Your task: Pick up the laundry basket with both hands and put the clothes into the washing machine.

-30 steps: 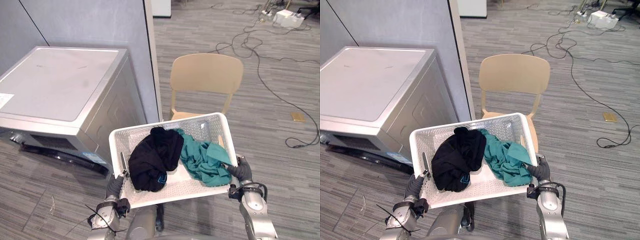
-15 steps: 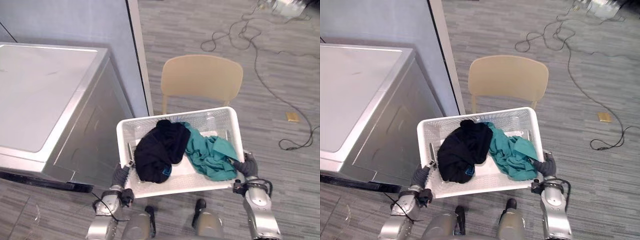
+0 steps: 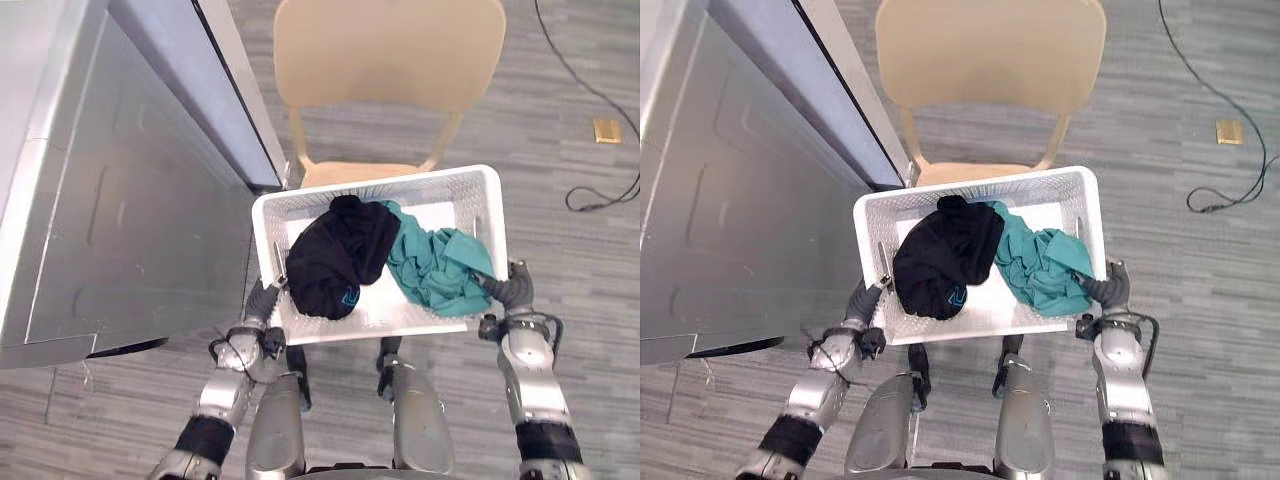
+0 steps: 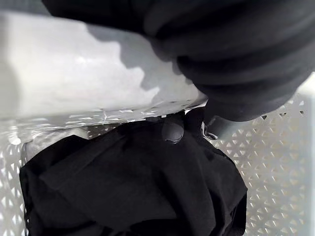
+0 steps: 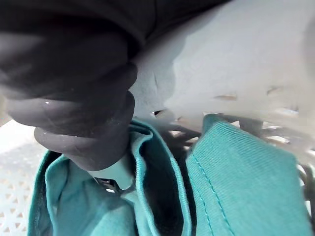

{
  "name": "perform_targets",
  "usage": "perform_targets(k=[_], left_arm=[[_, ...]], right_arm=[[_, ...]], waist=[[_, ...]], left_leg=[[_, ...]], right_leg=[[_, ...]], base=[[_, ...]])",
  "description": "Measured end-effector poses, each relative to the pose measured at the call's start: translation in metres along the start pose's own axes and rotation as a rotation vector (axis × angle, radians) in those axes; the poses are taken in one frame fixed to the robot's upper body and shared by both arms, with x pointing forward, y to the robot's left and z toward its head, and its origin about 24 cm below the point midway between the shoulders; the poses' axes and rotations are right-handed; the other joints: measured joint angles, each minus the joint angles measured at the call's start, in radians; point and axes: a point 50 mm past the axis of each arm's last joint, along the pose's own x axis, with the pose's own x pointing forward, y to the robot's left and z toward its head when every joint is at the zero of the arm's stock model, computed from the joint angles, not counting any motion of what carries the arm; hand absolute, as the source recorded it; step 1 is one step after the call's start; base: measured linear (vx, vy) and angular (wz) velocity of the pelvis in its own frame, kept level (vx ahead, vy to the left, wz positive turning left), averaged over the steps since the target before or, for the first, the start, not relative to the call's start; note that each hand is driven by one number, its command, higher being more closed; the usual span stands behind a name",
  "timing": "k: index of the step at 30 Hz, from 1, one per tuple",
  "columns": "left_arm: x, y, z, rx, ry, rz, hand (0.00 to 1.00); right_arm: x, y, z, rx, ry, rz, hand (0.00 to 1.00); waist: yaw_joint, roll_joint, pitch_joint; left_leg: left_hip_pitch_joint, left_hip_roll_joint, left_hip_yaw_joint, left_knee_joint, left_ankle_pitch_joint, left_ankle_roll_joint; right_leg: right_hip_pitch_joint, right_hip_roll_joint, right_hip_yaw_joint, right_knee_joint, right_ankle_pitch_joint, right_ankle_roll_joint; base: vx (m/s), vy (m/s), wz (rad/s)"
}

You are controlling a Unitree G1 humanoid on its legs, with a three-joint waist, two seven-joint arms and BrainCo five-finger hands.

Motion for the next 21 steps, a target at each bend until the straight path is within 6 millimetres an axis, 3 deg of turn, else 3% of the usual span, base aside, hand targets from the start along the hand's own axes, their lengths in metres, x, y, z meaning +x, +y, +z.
perform_targets(k=[7, 17, 20, 21], left_arm=[[0.043, 0.020, 0.024, 0.103, 0.029, 0.078, 1.00], [0.071, 0.035, 0.083, 0.265, -0.081, 0.115, 1.00], [0.073, 0.033, 0.092, 0.301, -0.105, 0.115, 1.00], [0.074, 0.033, 0.093, 0.306, -0.109, 0.114, 0.00]], right_arm=[[0.041, 0.034, 0.014, -0.021, 0.061, 0.043, 1.00], [0.051, 0.047, 0.042, 0.030, -0.015, 0.031, 1.00], [0.050, 0.047, 0.043, 0.058, -0.015, 0.008, 1.00], [0.050, 0.047, 0.043, 0.061, -0.014, 0.006, 1.00]], waist=[[0.008, 0.001, 0.026], [0.012, -0.004, 0.034], [0.022, -0.004, 0.034], [0.023, -0.004, 0.034]], left_leg=[[-0.056, 0.001, 0.026, 0.011, 0.014, 0.003], [-0.145, 0.029, 0.048, 0.037, 0.016, 0.008], [-0.152, 0.044, 0.053, 0.049, 0.016, 0.007], [-0.153, 0.046, 0.053, 0.048, 0.016, 0.007]], right_leg=[[-0.052, 0.009, 0.030, -0.043, 0.053, -0.007], [-0.109, 0.021, 0.035, -0.098, 0.098, -0.009], [-0.114, 0.033, 0.035, -0.098, 0.100, -0.011], [-0.114, 0.034, 0.034, -0.098, 0.100, -0.011]], base=[[-0.05, 0.011, -0.11], [-0.04, -0.001, -0.04], [0.00, -0.044, -0.06], [0.00, -0.041, -0.04]])
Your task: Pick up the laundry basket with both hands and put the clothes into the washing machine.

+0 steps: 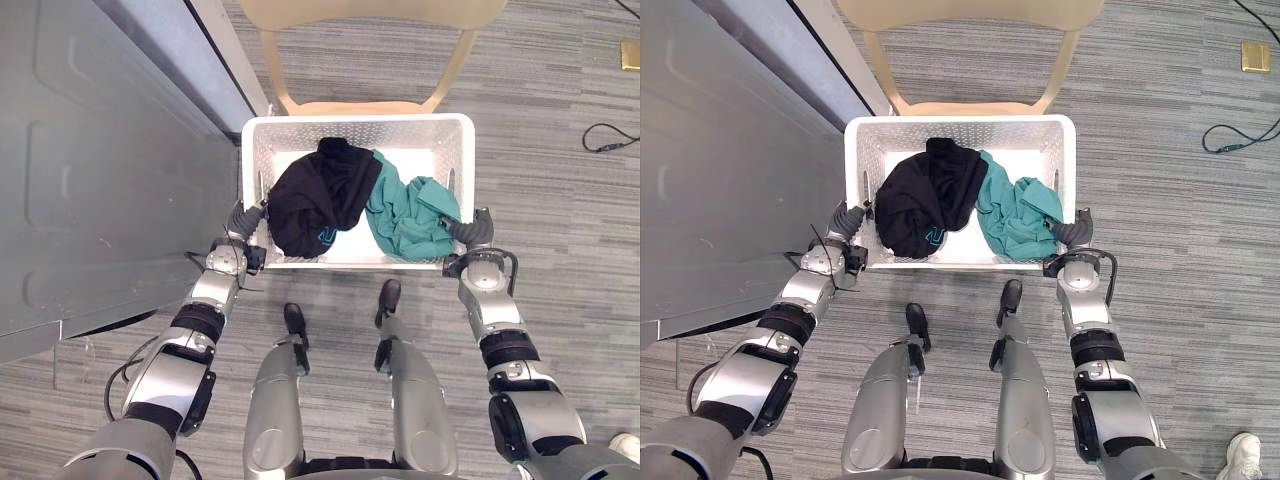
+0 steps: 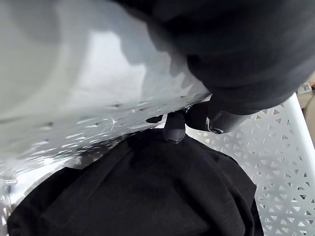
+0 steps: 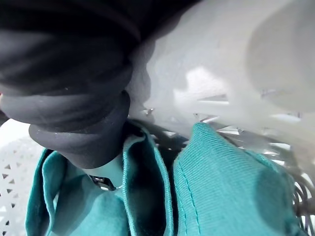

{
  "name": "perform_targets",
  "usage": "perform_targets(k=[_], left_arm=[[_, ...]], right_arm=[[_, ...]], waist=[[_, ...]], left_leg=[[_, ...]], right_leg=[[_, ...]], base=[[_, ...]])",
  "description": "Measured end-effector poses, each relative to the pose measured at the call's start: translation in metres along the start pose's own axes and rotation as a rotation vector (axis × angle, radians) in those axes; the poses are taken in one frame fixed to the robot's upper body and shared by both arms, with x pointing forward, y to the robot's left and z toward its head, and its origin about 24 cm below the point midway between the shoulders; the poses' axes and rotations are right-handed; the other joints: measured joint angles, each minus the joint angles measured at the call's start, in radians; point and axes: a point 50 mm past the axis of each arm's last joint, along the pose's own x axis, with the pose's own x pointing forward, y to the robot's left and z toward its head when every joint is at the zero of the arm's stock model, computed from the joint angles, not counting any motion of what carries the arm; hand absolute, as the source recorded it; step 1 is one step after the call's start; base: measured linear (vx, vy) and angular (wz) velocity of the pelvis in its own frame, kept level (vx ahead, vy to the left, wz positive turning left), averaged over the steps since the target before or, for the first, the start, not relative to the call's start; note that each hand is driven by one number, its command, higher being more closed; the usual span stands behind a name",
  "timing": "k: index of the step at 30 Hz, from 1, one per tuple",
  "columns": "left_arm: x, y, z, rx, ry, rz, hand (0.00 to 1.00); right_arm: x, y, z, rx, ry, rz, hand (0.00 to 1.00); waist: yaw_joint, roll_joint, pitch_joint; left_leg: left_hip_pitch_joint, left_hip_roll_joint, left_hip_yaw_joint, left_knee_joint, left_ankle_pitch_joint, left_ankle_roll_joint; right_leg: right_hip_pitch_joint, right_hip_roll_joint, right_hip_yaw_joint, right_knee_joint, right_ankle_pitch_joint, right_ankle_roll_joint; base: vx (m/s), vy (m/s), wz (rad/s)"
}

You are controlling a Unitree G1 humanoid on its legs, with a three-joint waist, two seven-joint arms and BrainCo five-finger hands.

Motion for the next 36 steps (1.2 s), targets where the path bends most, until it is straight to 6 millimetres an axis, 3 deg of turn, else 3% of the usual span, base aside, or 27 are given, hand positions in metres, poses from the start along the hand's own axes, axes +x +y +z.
perform_targets(k=[1, 2, 6, 19, 27, 31, 36], left_arm=[[0.001, -0.001, 0.003, 0.001, -0.007, -0.001, 0.00], [0.002, -0.001, 0.006, -0.006, -0.014, 0.007, 0.00], [0.005, 0.000, 0.015, -0.025, -0.038, 0.034, 0.00], [0.006, 0.006, 0.017, -0.055, -0.038, 0.079, 0.00], [0.005, 0.023, 0.021, -0.133, -0.055, 0.187, 0.00], [-0.013, 0.031, 0.026, -0.202, -0.154, 0.264, 0.00], [-0.051, 0.012, -0.003, -0.291, -0.157, 0.298, 0.00]], right_arm=[[0.000, -0.001, 0.000, 0.005, 0.001, -0.005, 1.00], [0.000, -0.002, 0.000, 0.011, 0.003, -0.011, 0.00], [0.000, -0.004, -0.001, 0.036, 0.011, -0.027, 0.00], [0.000, -0.006, -0.006, 0.042, 0.034, -0.035, 0.00], [-0.009, -0.010, -0.023, 0.065, 0.089, -0.055, 0.00], [-0.026, -0.020, -0.028, 0.086, 0.065, -0.086, 0.00], [-0.056, -0.033, -0.052, 0.117, 0.106, -0.148, 0.00]], waist=[[0.003, 0.000, 0.000], [0.007, 0.000, 0.000], [0.012, -0.001, 0.000], [0.015, -0.003, -0.001], [0.015, -0.008, -0.003], [0.009, -0.008, -0.003], [0.011, -0.008, -0.004]], left_leg=[[-0.001, 0.003, 0.002, 0.000, 0.000, 0.000], [-0.001, 0.006, 0.004, 0.000, 0.000, 0.000], [-0.002, 0.010, 0.009, 0.000, 0.000, 0.000], [0.039, 0.012, 0.025, -0.031, 0.009, -0.012], [0.115, 0.007, 0.025, -0.107, 0.046, -0.028], [0.160, -0.009, 0.020, -0.162, 0.073, -0.031], [0.205, -0.028, -0.004, -0.175, 0.074, -0.029]], right_leg=[[-0.001, 0.002, 0.000, 0.000, 0.000, 0.000], [-0.002, 0.003, 0.000, 0.000, 0.000, 0.000], [-0.002, 0.004, -0.003, 0.000, 0.000, 0.000], [0.022, 0.005, -0.004, -0.013, 0.003, 0.005], [0.079, 0.012, -0.020, -0.037, 0.003, 0.005], [0.109, 0.008, -0.029, -0.051, 0.003, 0.005], [0.171, -0.001, -0.036, -0.075, 0.003, 0.005]], base=[[0.00, -0.034, -0.03], [0.00, -0.030, -0.03], [0.00, 0.000, 0.00], [0.00, -0.003, -0.01], [0.01, -0.004, 0.02], [0.04, -0.001, 0.04], [0.02, 0.045, 0.11]])
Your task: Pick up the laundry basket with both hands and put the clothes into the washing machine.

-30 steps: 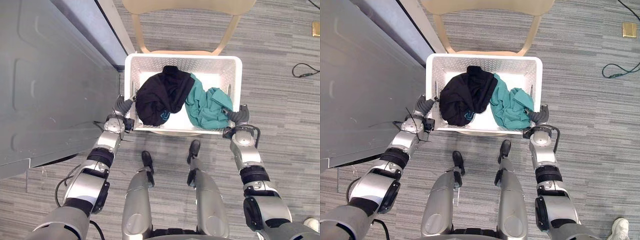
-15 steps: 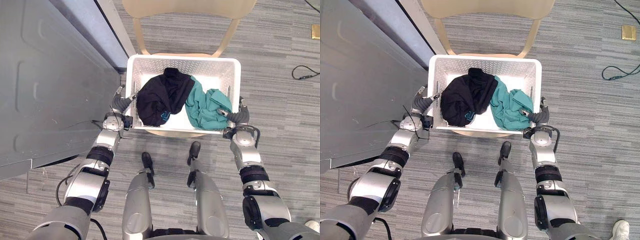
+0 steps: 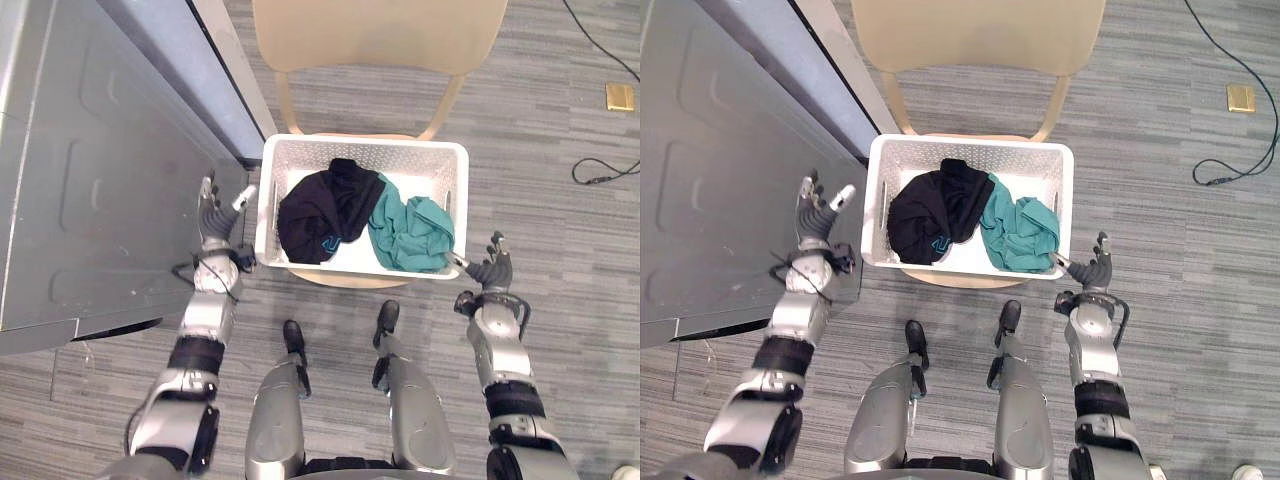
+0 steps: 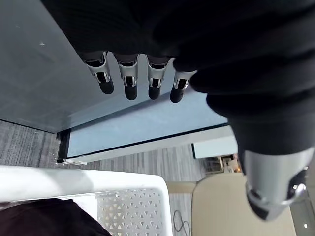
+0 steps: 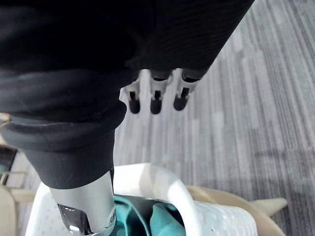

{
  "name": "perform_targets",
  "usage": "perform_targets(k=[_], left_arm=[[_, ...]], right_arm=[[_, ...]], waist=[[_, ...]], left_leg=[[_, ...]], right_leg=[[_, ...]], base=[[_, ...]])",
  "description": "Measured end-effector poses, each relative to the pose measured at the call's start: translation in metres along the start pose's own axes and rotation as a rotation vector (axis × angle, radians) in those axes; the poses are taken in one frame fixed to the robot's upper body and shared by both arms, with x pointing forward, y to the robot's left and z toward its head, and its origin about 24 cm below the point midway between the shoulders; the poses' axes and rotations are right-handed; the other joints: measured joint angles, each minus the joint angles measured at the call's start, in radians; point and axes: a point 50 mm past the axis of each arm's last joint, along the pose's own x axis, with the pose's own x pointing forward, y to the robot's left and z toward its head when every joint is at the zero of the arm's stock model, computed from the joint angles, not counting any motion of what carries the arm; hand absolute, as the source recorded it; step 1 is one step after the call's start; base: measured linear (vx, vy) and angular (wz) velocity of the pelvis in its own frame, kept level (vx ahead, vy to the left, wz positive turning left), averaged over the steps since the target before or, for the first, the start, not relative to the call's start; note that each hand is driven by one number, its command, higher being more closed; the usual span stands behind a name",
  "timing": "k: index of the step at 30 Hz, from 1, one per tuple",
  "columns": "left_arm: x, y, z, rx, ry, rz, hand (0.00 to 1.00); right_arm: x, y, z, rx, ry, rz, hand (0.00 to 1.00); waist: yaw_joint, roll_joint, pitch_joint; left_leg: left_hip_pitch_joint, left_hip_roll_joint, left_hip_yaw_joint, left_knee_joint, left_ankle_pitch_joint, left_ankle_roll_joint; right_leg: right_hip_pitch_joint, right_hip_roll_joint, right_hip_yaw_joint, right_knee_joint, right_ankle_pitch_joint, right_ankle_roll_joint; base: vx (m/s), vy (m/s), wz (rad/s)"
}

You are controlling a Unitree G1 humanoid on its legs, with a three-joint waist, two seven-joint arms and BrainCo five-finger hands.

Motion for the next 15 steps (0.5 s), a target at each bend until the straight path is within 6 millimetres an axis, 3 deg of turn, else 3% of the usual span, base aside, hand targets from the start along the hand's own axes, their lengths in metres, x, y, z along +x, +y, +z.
perform_targets(k=[4, 10, 13, 15], left_arm=[[-0.026, 0.014, -0.022, -0.002, 0.060, 0.035, 0.00], [-0.060, 0.032, -0.046, -0.022, 0.142, 0.095, 0.00], [-0.082, 0.041, -0.057, -0.065, 0.185, 0.141, 0.00], [-0.103, 0.051, -0.072, -0.069, 0.255, 0.174, 0.00]], right_arm=[[-0.014, -0.007, -0.012, 0.009, 0.027, -0.014, 0.00], [-0.029, -0.027, -0.025, 0.011, 0.050, -0.066, 0.00], [-0.042, -0.044, -0.034, 0.023, 0.065, -0.113, 0.00], [-0.056, -0.060, -0.050, 0.008, 0.124, -0.159, 0.00]], waist=[[0.005, -0.001, -0.005], [0.005, -0.001, -0.089], [0.004, 0.001, -0.122], [0.003, 0.006, -0.149]], left_leg=[[0.045, -0.014, -0.005, -0.014, -0.001, 0.002], [0.070, -0.028, -0.006, -0.040, -0.003, 0.005], [0.100, -0.031, -0.008, -0.053, -0.008, 0.011], [0.131, -0.030, -0.015, -0.060, -0.013, 0.018]], right_leg=[[0.054, 0.000, -0.008, -0.032, 0.007, 0.004], [0.093, 0.004, -0.010, -0.085, 0.026, 0.013], [0.132, 0.005, -0.021, -0.111, 0.026, 0.015], [0.168, 0.008, -0.024, -0.119, 0.022, 0.021]], base=[[0.01, 0.050, 0.04], [0.05, 0.038, 0.02], [0.06, 0.023, 0.05], [0.09, 0.020, 0.09]])
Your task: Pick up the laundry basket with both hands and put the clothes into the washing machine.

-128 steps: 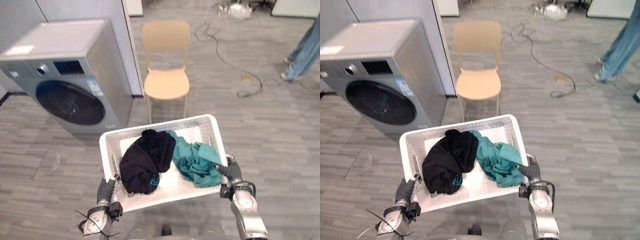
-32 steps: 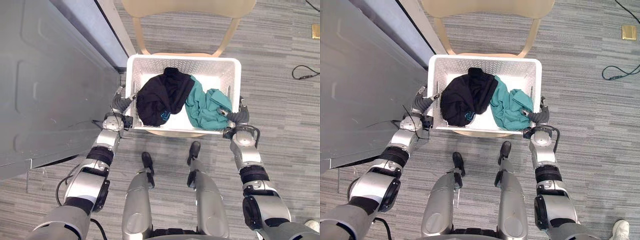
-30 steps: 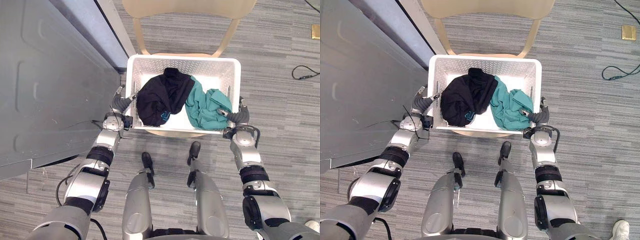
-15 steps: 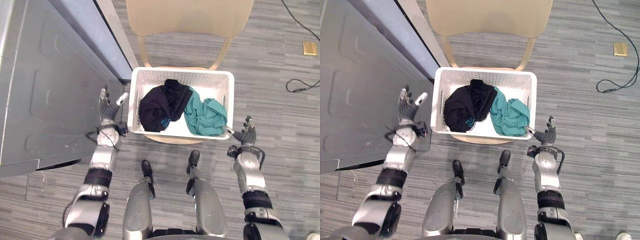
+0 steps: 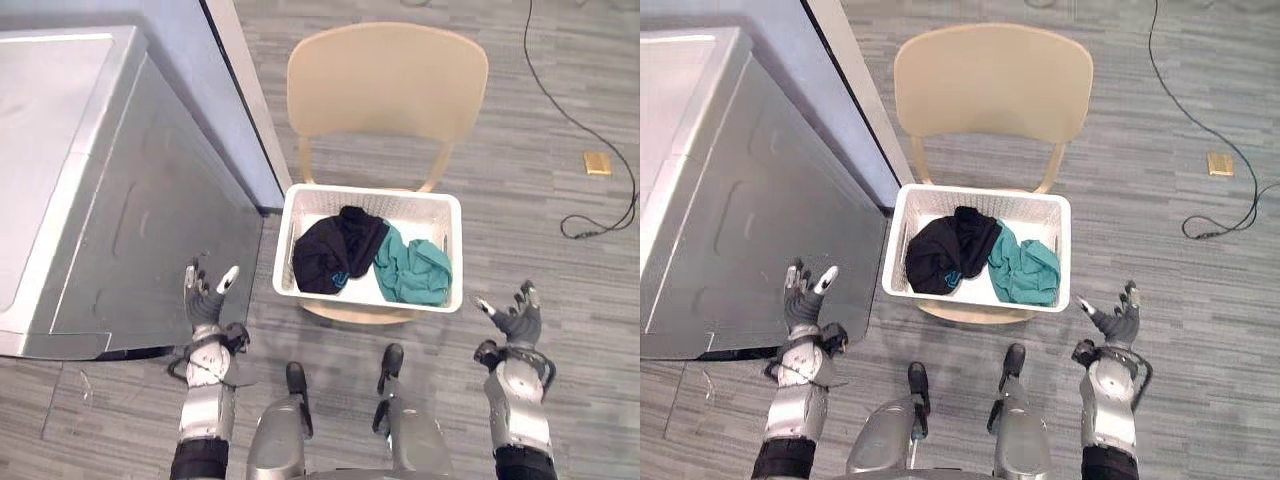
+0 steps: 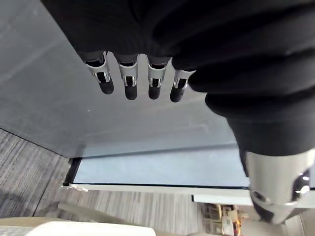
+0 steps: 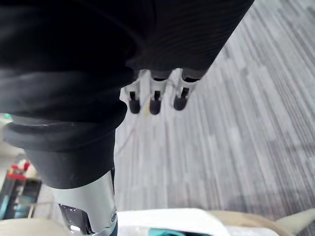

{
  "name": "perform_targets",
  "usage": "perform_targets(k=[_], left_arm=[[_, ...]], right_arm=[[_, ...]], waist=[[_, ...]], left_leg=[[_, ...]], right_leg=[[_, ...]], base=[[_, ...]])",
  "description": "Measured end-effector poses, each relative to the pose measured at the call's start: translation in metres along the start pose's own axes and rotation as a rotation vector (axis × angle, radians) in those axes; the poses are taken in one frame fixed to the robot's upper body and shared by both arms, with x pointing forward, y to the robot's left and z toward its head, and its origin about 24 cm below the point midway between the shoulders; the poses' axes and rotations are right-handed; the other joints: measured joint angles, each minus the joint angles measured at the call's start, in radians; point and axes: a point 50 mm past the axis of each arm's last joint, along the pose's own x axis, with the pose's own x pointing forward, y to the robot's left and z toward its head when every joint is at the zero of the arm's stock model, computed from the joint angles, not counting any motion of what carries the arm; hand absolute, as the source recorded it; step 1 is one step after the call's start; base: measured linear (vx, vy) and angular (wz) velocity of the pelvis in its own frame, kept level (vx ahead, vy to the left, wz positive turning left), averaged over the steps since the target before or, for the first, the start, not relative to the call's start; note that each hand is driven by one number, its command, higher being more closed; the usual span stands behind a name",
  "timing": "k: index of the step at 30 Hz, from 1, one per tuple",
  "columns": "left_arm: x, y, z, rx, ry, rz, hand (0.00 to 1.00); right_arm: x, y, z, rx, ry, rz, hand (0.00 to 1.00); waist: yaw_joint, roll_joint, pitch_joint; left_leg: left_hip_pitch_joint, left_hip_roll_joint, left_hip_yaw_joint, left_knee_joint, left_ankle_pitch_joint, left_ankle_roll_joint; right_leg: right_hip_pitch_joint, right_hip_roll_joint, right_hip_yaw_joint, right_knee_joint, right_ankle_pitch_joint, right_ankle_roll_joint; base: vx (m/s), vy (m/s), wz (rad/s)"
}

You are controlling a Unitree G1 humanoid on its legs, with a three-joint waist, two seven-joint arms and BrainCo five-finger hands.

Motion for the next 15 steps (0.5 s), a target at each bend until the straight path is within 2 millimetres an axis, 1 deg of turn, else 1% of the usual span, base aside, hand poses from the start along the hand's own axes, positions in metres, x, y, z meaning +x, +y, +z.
perform_targets(k=[1, 3, 4, 5, 6, 7, 8, 9, 11, 12, 13, 14, 15], left_arm=[[-0.004, 0.003, -0.005, -0.001, 0.021, 0.001, 0.00], [-0.020, 0.010, -0.027, -0.007, 0.114, -0.003, 0.00], [-0.024, 0.011, -0.033, -0.011, 0.142, -0.003, 0.00], [-0.032, 0.014, -0.047, -0.013, 0.208, 0.000, 0.00], [-0.036, 0.016, -0.056, -0.005, 0.248, -0.001, 0.00], [-0.046, 0.019, -0.074, 0.012, 0.339, 0.004, 0.00], [-0.055, 0.021, -0.092, 0.025, 0.431, 0.004, 0.00], [-0.061, 0.023, -0.101, 0.038, 0.479, 0.002, 0.00], [-0.085, 0.037, -0.135, 0.096, 0.675, 0.021, 0.00], [-0.092, 0.042, -0.142, 0.115, 0.720, 0.033, 0.00], [-0.106, 0.052, -0.156, 0.137, 0.815, 0.068, 0.00], [-0.114, 0.064, -0.165, 0.156, 0.887, 0.112, 0.00], [-0.117, 0.069, -0.169, 0.165, 0.917, 0.131, 0.00]], right_arm=[[-0.003, -0.006, -0.005, -0.005, 0.018, -0.013, 0.00], [-0.018, -0.027, -0.028, -0.023, 0.105, -0.065, 0.00], [-0.022, -0.031, -0.034, -0.027, 0.130, -0.077, 0.00], [-0.031, -0.037, -0.047, -0.039, 0.182, -0.092, 0.00], [-0.036, -0.039, -0.053, -0.045, 0.211, -0.096, 0.00], [-0.045, -0.043, -0.067, -0.051, 0.272, -0.106, 0.00], [-0.055, -0.046, -0.081, -0.059, 0.340, -0.108, 0.00], [-0.060, -0.048, -0.088, -0.066, 0.380, -0.108, 0.00], [-0.083, -0.054, -0.121, -0.099, 0.555, -0.110, 0.00], [-0.088, -0.055, -0.129, -0.106, 0.597, -0.108, 0.00], [-0.098, -0.058, -0.143, -0.113, 0.678, -0.106, 0.00], [-0.107, -0.060, -0.155, -0.115, 0.754, -0.120, 0.00], [-0.110, -0.061, -0.160, -0.112, 0.790, -0.125, 0.00]], waist=[[0.000, 0.001, -0.009], [0.000, 0.004, -0.030], [-0.001, 0.004, -0.032], [0.001, 0.004, -0.042], [0.001, 0.003, -0.055], [0.000, 0.005, -0.080], [0.000, 0.006, -0.087], [0.000, 0.006, -0.095], [0.000, 0.006, -0.147], [-0.001, 0.007, -0.161], [-0.004, 0.008, -0.187], [-0.002, 0.003, -0.198], [-0.002, 0.010, -0.205]], left_leg=[[0.008, -0.001, -0.004, -0.005, 0.000, 0.000], [0.054, -0.002, -0.015, -0.021, -0.001, 0.001], [0.065, -0.003, -0.016, -0.023, -0.001, 0.001], [0.083, -0.002, -0.016, -0.024, -0.005, 0.002], [0.087, -0.001, -0.014, -0.025, -0.008, 0.002], [0.095, 0.000, -0.011, -0.026, -0.010, 0.003], [0.120, 0.000, -0.003, -0.026, -0.015, 0.003], [0.132, 0.001, 0.000, -0.026, -0.019, 0.003], [0.153, 0.003, 0.015, -0.030, -0.040, 0.000], [0.157, 0.003, 0.018, -0.033, -0.044, 0.000], [0.165, 0.001, 0.023, -0.044, -0.045, 0.001], [0.179, 0.000, 0.030, -0.055, -0.044, 0.000], [0.187, 0.000, 0.031, -0.060, -0.043, 0.000]], right_leg=[[0.011, 0.000, -0.004, -0.005, -0.002, 0.002], [0.063, 0.000, -0.026, -0.015, -0.009, 0.010], [0.076, 0.000, -0.026, -0.015, -0.011, 0.012], [0.095, -0.001, -0.028, -0.014, -0.015, 0.013], [0.098, -0.002, -0.028, -0.014, -0.019, 0.016], [0.105, -0.005, -0.029, -0.012, -0.024, 0.018], [0.129, -0.008, -0.033, -0.009, -0.031, 0.022], [0.139, -0.008, -0.033, -0.009, -0.034, 0.022], [0.163, -0.008, -0.024, -0.009, -0.052, 0.027], [0.164, -0.008, -0.022, -0.009, -0.053, 0.027], [0.164, -0.009, -0.020, -0.010, -0.054, 0.026], [0.167, -0.009, -0.016, -0.010, -0.054, 0.026], [0.174, -0.009, -0.015, -0.011, -0.054, 0.026]], base=[[0.12, 0.019, 0.15], [0.09, 0.013, 0.18], [0.04, 0.030, 0.15], [0.00, 0.026, 0.08], [0.01, 0.029, 0.03], [0.00, 0.000, 0.00], [0.00, 0.000, 0.00], [-0.03, 0.031, -0.07], [-0.05, 0.027, -0.14], [-0.02, 0.025, -0.14], [0.01, 0.023, -0.14], [0.01, 0.020, -0.12], [0.01, 0.015, -0.07]])
